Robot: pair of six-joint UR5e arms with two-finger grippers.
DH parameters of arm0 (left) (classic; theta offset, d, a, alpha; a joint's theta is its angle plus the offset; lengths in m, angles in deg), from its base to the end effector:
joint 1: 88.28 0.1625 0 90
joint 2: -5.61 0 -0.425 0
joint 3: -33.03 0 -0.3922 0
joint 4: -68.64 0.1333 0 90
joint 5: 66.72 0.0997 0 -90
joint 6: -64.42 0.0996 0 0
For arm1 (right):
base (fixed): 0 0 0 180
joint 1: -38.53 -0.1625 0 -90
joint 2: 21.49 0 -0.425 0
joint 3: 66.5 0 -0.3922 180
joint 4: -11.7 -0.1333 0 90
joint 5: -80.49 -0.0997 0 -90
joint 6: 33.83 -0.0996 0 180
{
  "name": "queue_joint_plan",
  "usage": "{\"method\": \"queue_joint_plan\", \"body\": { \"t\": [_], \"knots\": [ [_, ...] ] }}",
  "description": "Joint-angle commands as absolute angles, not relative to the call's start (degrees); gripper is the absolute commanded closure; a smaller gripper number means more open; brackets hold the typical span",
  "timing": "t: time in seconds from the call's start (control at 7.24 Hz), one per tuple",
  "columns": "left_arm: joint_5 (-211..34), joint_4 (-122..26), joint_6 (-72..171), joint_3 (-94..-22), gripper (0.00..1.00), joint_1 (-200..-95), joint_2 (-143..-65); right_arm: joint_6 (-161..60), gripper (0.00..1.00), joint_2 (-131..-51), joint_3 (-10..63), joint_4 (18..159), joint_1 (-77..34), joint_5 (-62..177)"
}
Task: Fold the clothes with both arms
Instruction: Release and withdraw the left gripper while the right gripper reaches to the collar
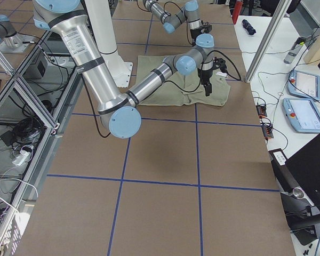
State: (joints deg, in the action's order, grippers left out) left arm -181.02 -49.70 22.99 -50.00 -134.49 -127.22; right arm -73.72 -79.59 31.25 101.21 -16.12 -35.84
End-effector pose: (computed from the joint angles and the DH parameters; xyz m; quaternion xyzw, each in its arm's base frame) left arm 0.4399 -0.5922 0.1942 0.2616 0.4829 0.1289 0.8257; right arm -0.3094 -0.5901 0.2770 0.1341 -0.3734 -0.0419 0.9170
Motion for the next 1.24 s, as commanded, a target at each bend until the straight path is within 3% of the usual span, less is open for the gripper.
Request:
{"method": "queue_joint_plan", "body": {
  "t": [0.0, 0.41, 1.11],
  "knots": [
    [-189.73, -49.39, 36.84, -52.92, 0.0, -142.91, -119.66, -85.12, 0.02, -68.38, 21.97, 101.17, -7.47, -26.17],
    [-191.17, -49.84, 42.45, -53.01, 0.0, -145.06, -117.0, -92.62, 0.17, -58.85, 8.41, 98.64, 2.03, -14.29],
    [-191.08, -52.91, 41.84, -53.01, 0.0, -144.97, -115.24, -91.85, 0.31, -59.63, 4.96, 97.92, 6.45, -9.0]
  ]
}}
